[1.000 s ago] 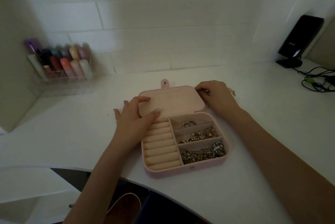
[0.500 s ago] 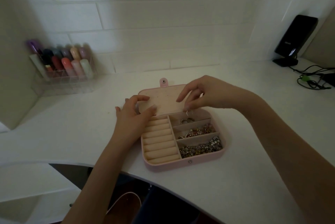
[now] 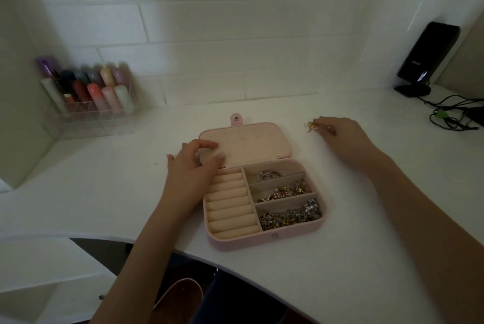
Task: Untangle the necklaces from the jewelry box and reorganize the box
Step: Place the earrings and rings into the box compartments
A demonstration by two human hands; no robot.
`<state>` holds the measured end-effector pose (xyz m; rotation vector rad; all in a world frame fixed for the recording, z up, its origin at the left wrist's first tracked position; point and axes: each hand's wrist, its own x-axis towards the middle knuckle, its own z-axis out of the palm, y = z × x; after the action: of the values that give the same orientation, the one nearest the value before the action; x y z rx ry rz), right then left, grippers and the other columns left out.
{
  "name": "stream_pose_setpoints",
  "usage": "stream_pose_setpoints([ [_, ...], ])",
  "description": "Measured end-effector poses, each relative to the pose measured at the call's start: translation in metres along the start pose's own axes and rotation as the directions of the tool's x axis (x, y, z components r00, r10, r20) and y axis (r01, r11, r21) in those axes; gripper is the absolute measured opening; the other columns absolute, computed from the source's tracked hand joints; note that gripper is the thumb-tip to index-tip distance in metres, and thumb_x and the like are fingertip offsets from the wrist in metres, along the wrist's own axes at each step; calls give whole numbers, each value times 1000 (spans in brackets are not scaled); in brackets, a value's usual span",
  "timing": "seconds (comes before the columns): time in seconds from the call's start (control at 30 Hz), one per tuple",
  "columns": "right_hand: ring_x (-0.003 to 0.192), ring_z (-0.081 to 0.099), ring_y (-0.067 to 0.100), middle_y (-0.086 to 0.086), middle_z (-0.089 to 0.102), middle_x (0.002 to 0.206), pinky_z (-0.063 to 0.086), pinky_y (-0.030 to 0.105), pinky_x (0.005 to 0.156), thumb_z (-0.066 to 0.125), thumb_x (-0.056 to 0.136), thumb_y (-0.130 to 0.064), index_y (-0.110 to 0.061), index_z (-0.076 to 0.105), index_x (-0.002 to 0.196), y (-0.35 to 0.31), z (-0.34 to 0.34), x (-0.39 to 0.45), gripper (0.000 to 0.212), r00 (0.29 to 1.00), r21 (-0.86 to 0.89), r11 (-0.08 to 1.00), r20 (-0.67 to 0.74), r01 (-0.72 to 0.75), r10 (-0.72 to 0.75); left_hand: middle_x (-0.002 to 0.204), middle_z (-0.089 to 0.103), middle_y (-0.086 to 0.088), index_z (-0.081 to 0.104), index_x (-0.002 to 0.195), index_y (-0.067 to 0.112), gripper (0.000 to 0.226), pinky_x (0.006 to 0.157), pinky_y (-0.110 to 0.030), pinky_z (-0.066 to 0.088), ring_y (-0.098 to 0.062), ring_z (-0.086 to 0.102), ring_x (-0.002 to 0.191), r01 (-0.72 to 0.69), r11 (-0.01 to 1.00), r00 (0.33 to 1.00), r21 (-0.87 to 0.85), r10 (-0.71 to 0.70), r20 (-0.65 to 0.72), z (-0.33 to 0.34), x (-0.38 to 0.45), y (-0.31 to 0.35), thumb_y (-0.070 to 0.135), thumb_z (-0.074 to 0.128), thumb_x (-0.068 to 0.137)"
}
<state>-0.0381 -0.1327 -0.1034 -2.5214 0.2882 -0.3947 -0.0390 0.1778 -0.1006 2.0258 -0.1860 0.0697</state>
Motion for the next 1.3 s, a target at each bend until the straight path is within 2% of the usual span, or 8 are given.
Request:
stream_pose_setpoints([
  [0.23, 82, 58, 16, 9, 72, 91, 42, 23, 77, 65, 85, -7, -8, 74, 87, -6, 2, -1, 10, 988, -6, 998, -142, 64, -64, 117, 58, 6, 57, 92, 39, 9, 111, -53, 26, -24, 51, 118, 3, 1000, 1000, 10, -3, -2, 0, 0, 1, 33, 62, 87],
  [0.37, 77, 52, 12, 2, 66, 86, 33, 5, 64, 63, 86, -8, -10, 69, 83, -8, 2, 0, 7, 988, 1, 998, -143, 55, -55, 119, 56, 7, 59, 97, 38, 12, 111, -53, 26, -26, 47, 123, 15, 1000, 1000, 16, -15, 3, 0, -1, 1, 35, 61, 86],
  [0.5, 80, 59, 11, 0, 67, 87, 36, 0, 65, 62, 89, -12, -10, 64, 87, -19, -6, 3, 3, 972, 217, 975, -235, 44, 9, 120, 54, 8, 58, 103, 35, 17, 112, -51, 26, -26, 46, 125, 25, 999, 1000, 25, -25, -10, 1, -1, 2, 35, 60, 87],
  [0.63, 77, 65, 7, 1, 70, 81, 50, 24, 75, 58, 92, -10, -10, 60, 90, -50, -16, -1, 2, 993, 529, 849, -94, -11, 71, 132, 50, 10, 57, 114, 28, 23, 105, -26, 25, -13, 38, 131, -62, 997, 991, 36, 66, -118, 1, -7, 12, 31, 58, 91],
  [0.7, 77, 67, 9, 2, 70, 79, 52, 28, 80, 57, 93, -9, -11, 59, 90, -68, -20, -7, 4, 1000, 594, 804, 6, -21, 22, 138, 49, 10, 59, 115, 29, 24, 107, -27, 27, -7, 36, 134, -167, 986, 974, 16, 167, -154, -1, -8, 18, 31, 59, 91],
  [0.83, 75, 68, 11, 1, 70, 74, 55, 29, 82, 57, 94, -10, -9, 62, 93, -108, -24, -23, 5, 966, 604, 797, 206, -2, -154, 114, 62, 16, 61, 112, 31, 28, 101, -20, 43, 1, 55, 112, -293, 953, 955, -77, 287, -71, 1, -1, 38, 25, 68, 85],
  [1.1, 72, 66, 11, 6, 69, 75, 54, 26, 76, 58, 92, -6, -8, 63, 91, -150, -15, -50, 6, 917, 616, 780, 240, 110, -318, 84, 74, -10, 70, 97, 3, 20, 74, -24, 56, -16, 71, 81, -112, 855, 986, -506, 158, 48, -5, -3, 43, 3, 73, 78],
  [1.3, 73, 68, 10, 11, 72, 78, 54, 20, 73, 62, 89, -5, -3, 68, 97, -153, -7, -58, 10, 914, 591, 800, 258, 107, -312, 86, 74, -11, 71, 97, 6, 13, 79, -31, 58, -23, 71, 86, -57, 818, 983, -572, 147, 113, -26, -9, 30, 7, 64, 86],
])
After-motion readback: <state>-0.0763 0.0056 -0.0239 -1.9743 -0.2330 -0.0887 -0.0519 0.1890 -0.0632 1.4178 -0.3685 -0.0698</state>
